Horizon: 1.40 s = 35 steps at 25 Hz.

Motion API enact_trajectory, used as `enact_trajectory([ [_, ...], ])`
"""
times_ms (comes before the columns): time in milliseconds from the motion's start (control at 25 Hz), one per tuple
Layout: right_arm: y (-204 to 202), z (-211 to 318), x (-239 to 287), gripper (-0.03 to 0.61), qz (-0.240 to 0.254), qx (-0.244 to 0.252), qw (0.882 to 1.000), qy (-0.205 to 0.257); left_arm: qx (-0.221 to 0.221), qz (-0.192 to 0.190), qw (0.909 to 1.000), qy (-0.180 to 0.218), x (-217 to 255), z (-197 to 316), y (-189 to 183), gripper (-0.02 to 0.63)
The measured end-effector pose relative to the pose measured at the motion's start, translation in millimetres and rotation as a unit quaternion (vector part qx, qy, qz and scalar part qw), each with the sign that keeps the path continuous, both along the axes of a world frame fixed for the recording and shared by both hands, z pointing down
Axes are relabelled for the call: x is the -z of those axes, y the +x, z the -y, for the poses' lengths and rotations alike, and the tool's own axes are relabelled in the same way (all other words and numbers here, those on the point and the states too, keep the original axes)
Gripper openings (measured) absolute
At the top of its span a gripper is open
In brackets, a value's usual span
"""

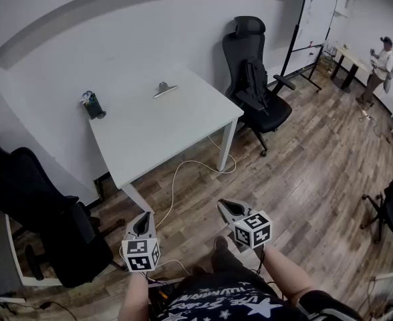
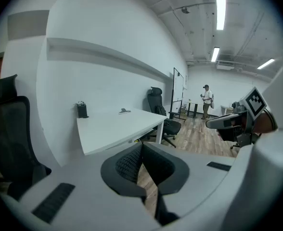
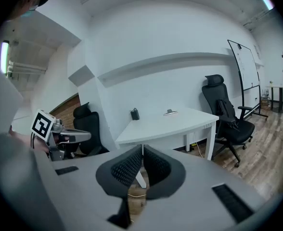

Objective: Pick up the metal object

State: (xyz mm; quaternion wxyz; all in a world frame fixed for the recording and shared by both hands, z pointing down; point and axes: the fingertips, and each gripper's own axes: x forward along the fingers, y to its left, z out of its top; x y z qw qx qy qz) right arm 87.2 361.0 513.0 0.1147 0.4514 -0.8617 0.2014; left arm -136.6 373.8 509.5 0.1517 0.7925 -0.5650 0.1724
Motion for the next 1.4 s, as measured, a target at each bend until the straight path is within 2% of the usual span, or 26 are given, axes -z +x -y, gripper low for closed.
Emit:
enact_trajectory([
  [520, -14.9, -3.2, -7.6, 0.050, 0.003, 0.012, 1.000, -0.011, 0.016, -0.008, 0.9998, -0.004, -7.0, -10.7, -15.0, 0.018],
  [880, -8.9, 15.5, -13.4, 0.051, 0.027, -0.001, 1.000, -0.013, 0.032, -0.009, 0.9993, -0.016, -18.0, -1.0, -23.3, 0.018],
  [1160, 6.3, 61.3, -34.6, 0.051, 0.038, -0.003, 0.999, -0.030, 0.035, -0.003, 0.9992, -0.020, -22.9, 42.7, -11.4, 0.018],
  [1400, 21.7, 140.5, -39.4, 0.051, 0.033, 0.006, 0.999, -0.028, 0.044, 0.001, 0.9988, -0.020, -23.4, 113.6, -3.6, 0.018],
])
